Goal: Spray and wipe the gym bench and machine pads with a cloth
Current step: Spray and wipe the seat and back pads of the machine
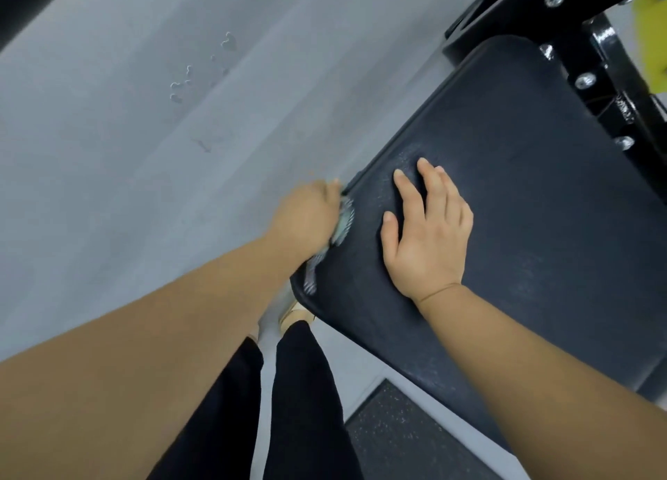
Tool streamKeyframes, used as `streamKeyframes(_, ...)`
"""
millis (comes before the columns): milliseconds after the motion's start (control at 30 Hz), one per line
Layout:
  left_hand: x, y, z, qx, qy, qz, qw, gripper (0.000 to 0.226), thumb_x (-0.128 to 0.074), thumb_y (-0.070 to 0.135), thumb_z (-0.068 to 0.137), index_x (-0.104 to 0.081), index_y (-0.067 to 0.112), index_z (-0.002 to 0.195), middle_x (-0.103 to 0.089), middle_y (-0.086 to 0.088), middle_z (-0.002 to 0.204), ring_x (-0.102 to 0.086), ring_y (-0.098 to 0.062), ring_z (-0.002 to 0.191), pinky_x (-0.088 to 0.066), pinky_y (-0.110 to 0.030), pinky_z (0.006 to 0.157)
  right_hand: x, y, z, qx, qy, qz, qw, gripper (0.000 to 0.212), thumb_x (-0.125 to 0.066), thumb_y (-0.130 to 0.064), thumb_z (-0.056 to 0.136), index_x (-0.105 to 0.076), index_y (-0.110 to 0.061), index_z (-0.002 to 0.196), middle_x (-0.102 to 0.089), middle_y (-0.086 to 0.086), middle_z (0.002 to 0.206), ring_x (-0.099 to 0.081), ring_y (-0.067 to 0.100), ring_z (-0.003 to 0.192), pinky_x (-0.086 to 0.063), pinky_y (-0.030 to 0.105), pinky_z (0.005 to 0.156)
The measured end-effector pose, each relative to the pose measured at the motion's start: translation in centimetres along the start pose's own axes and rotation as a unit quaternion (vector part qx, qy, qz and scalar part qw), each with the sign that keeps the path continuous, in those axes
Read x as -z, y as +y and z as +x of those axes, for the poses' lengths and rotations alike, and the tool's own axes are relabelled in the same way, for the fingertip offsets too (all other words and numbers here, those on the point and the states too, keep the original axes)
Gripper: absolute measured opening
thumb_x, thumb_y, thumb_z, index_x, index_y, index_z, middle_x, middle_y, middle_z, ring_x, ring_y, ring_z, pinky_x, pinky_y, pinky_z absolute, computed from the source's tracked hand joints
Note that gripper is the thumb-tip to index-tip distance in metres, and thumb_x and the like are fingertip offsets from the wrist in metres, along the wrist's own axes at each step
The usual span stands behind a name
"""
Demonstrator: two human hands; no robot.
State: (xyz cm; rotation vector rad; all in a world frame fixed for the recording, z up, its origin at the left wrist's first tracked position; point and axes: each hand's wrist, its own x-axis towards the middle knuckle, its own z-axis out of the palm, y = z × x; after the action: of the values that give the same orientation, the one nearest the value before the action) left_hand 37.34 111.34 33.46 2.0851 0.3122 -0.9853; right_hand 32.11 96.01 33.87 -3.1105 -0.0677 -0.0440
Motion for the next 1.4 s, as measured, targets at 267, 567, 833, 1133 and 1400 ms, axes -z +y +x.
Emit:
streamKeyframes(267,0.2,7.7,2.9,-0.012,0.011,0.022,1.000,0.035,-0.027,0.012,0.101,-0.052,-0.004,0.121,-0.055,-0.022,0.125,-0.050,-0.035,0.116,-0.038,-0.036,0.091,0.2,-0.1,0.1,-0.004,-0.020,0.019,1.000,0.046,-0.042,-0.033,0.088,-0.055,-0.014,0.127,-0.045,0.012,0.141,-0.038,0.029,0.131,-0.026,0.041,0.103)
streamKeyframes(567,-0.8,3.6,0.7,0.019,0.060,0.059,0.996,0.044,-0.020,0.024,0.103,-0.056,0.000,0.112,-0.064,-0.024,0.092,-0.058,-0.034,0.097,-0.037,-0.032,0.085,2.6,8.9,8.4,0.063,-0.051,0.043,0.996,0.043,-0.047,-0.039,0.087,-0.060,-0.014,0.119,-0.047,0.012,0.135,-0.042,0.032,0.122,-0.031,0.043,0.097)
streamKeyframes(833,-0.5,12.1,7.0,0.012,0.039,0.123,0.992,0.033,-0.035,0.003,0.096,-0.053,-0.005,0.123,-0.055,-0.025,0.123,-0.053,-0.038,0.114,-0.041,-0.038,0.091,1.0,13.5,10.8,0.132,-0.062,0.032,0.989,0.045,-0.041,-0.044,0.093,-0.056,-0.016,0.125,-0.046,0.014,0.138,-0.038,0.036,0.129,-0.026,0.049,0.106)
streamKeyframes(1133,-1.8,16.2,10.5,-0.016,0.082,0.076,0.994,0.045,-0.025,0.024,0.103,-0.057,-0.007,0.110,-0.058,-0.027,0.118,-0.052,-0.036,0.111,-0.035,-0.033,0.085,0.8,13.5,10.8,0.127,-0.037,0.071,0.989,0.037,-0.046,-0.033,0.090,-0.061,-0.016,0.120,-0.051,0.012,0.134,-0.040,0.033,0.126,-0.027,0.048,0.106)
streamKeyframes(1400,-1.0,17.3,10.0,0.042,0.066,0.138,0.987,0.038,-0.028,0.015,0.102,-0.055,-0.009,0.114,-0.056,-0.029,0.119,-0.052,-0.038,0.113,-0.037,-0.036,0.092,1.3,13.4,11.0,0.117,-0.045,0.076,0.989,0.036,-0.048,-0.032,0.088,-0.063,-0.017,0.117,-0.052,0.010,0.134,-0.041,0.032,0.126,-0.024,0.045,0.107)
